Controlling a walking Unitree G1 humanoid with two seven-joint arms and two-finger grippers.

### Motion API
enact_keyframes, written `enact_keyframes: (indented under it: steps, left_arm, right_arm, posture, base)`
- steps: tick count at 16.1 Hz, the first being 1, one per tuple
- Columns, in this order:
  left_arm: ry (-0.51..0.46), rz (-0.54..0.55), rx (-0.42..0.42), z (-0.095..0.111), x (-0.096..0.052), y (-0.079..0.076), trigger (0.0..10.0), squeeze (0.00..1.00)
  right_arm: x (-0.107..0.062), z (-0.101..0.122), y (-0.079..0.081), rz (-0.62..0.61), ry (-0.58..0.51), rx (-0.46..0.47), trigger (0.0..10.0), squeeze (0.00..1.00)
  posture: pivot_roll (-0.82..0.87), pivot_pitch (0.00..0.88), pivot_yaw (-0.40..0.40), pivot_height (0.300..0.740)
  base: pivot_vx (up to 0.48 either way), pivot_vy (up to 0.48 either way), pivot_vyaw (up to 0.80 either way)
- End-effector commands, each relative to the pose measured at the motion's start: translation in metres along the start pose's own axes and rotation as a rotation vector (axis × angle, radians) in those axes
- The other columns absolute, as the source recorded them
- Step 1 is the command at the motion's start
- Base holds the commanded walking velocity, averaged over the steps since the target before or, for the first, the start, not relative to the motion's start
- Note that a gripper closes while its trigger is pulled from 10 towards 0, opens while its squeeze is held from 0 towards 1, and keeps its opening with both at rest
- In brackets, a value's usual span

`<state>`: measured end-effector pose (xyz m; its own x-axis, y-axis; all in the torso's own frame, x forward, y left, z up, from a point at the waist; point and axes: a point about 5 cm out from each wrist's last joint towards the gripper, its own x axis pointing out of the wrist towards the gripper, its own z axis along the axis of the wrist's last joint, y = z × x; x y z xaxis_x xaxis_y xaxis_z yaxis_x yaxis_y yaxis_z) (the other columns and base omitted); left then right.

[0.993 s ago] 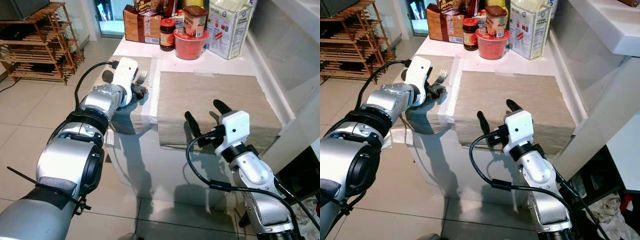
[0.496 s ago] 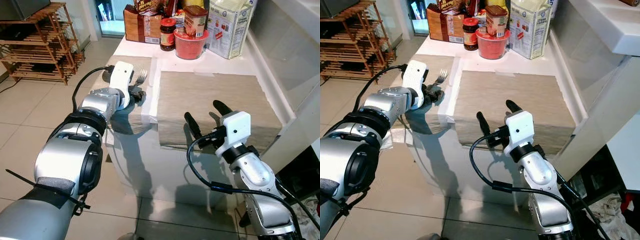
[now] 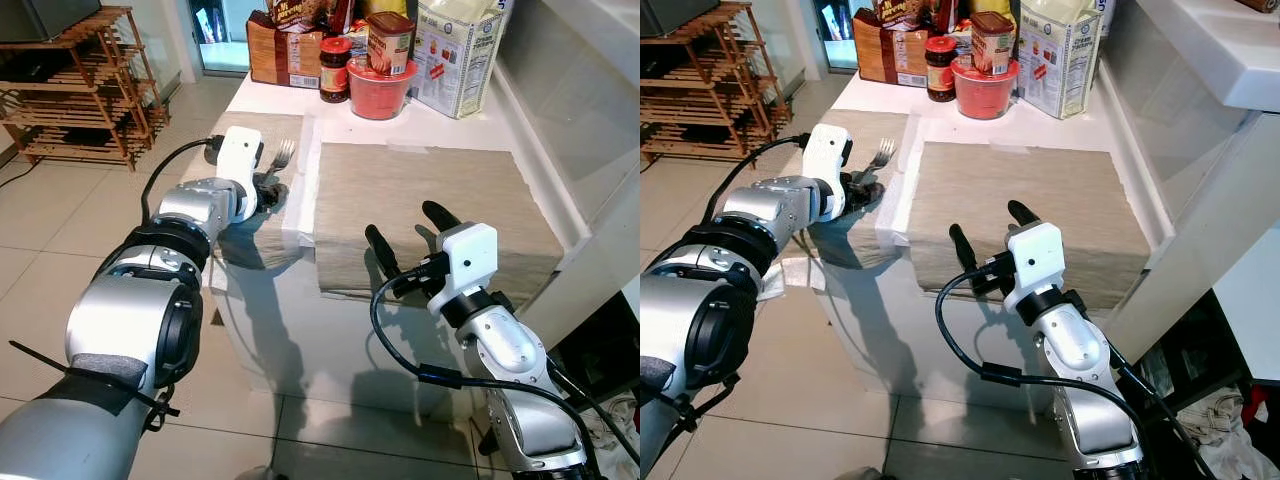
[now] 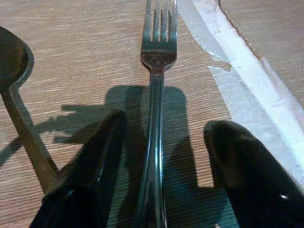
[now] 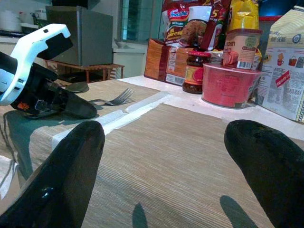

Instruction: Setting the table

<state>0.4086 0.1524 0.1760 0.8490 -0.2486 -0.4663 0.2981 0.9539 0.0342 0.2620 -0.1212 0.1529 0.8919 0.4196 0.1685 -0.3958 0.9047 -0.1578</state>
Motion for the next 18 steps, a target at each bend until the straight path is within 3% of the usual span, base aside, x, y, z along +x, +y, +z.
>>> enact_keyframes:
  steps: [1,4,12,18]
  left_arm:
    - [0.052,0.006,0.032,-0.007,0.000,0.002,0.0,0.00]
    - [0.051,0.003,0.092,-0.006,0.000,0.002,0.0,0.00]
    - [0.020,0.009,0.034,-0.005,0.000,0.003,0.0,0.00]
    - [-0.147,-0.004,-0.004,0.039,-0.008,0.001,0.0,0.00]
  right_arm:
    - [0.000,0.003,0.001,0.006,-0.004,0.000,10.0,0.00]
    - [0.000,0.002,0.001,0.006,0.001,-0.001,10.0,0.00]
    - [-0.001,0.000,0.002,0.006,0.012,-0.001,10.0,0.00]
    - [-0.001,-0.003,0.001,0.011,0.026,-0.004,10.0,0.00]
  posture:
    - [-0.06,0.000,0.051,0.740]
    - [-0.06,0.003,0.052,0.740]
    - [-0.06,0.008,0.053,0.740]
    - [-0.05,0.012,0.046,0.740]
  base:
    - [0.000,0.000,0.00]
    - [0.000,0.000,0.00]
    - [0.000,0.000,0.00]
    - [0.000,0.000,0.00]
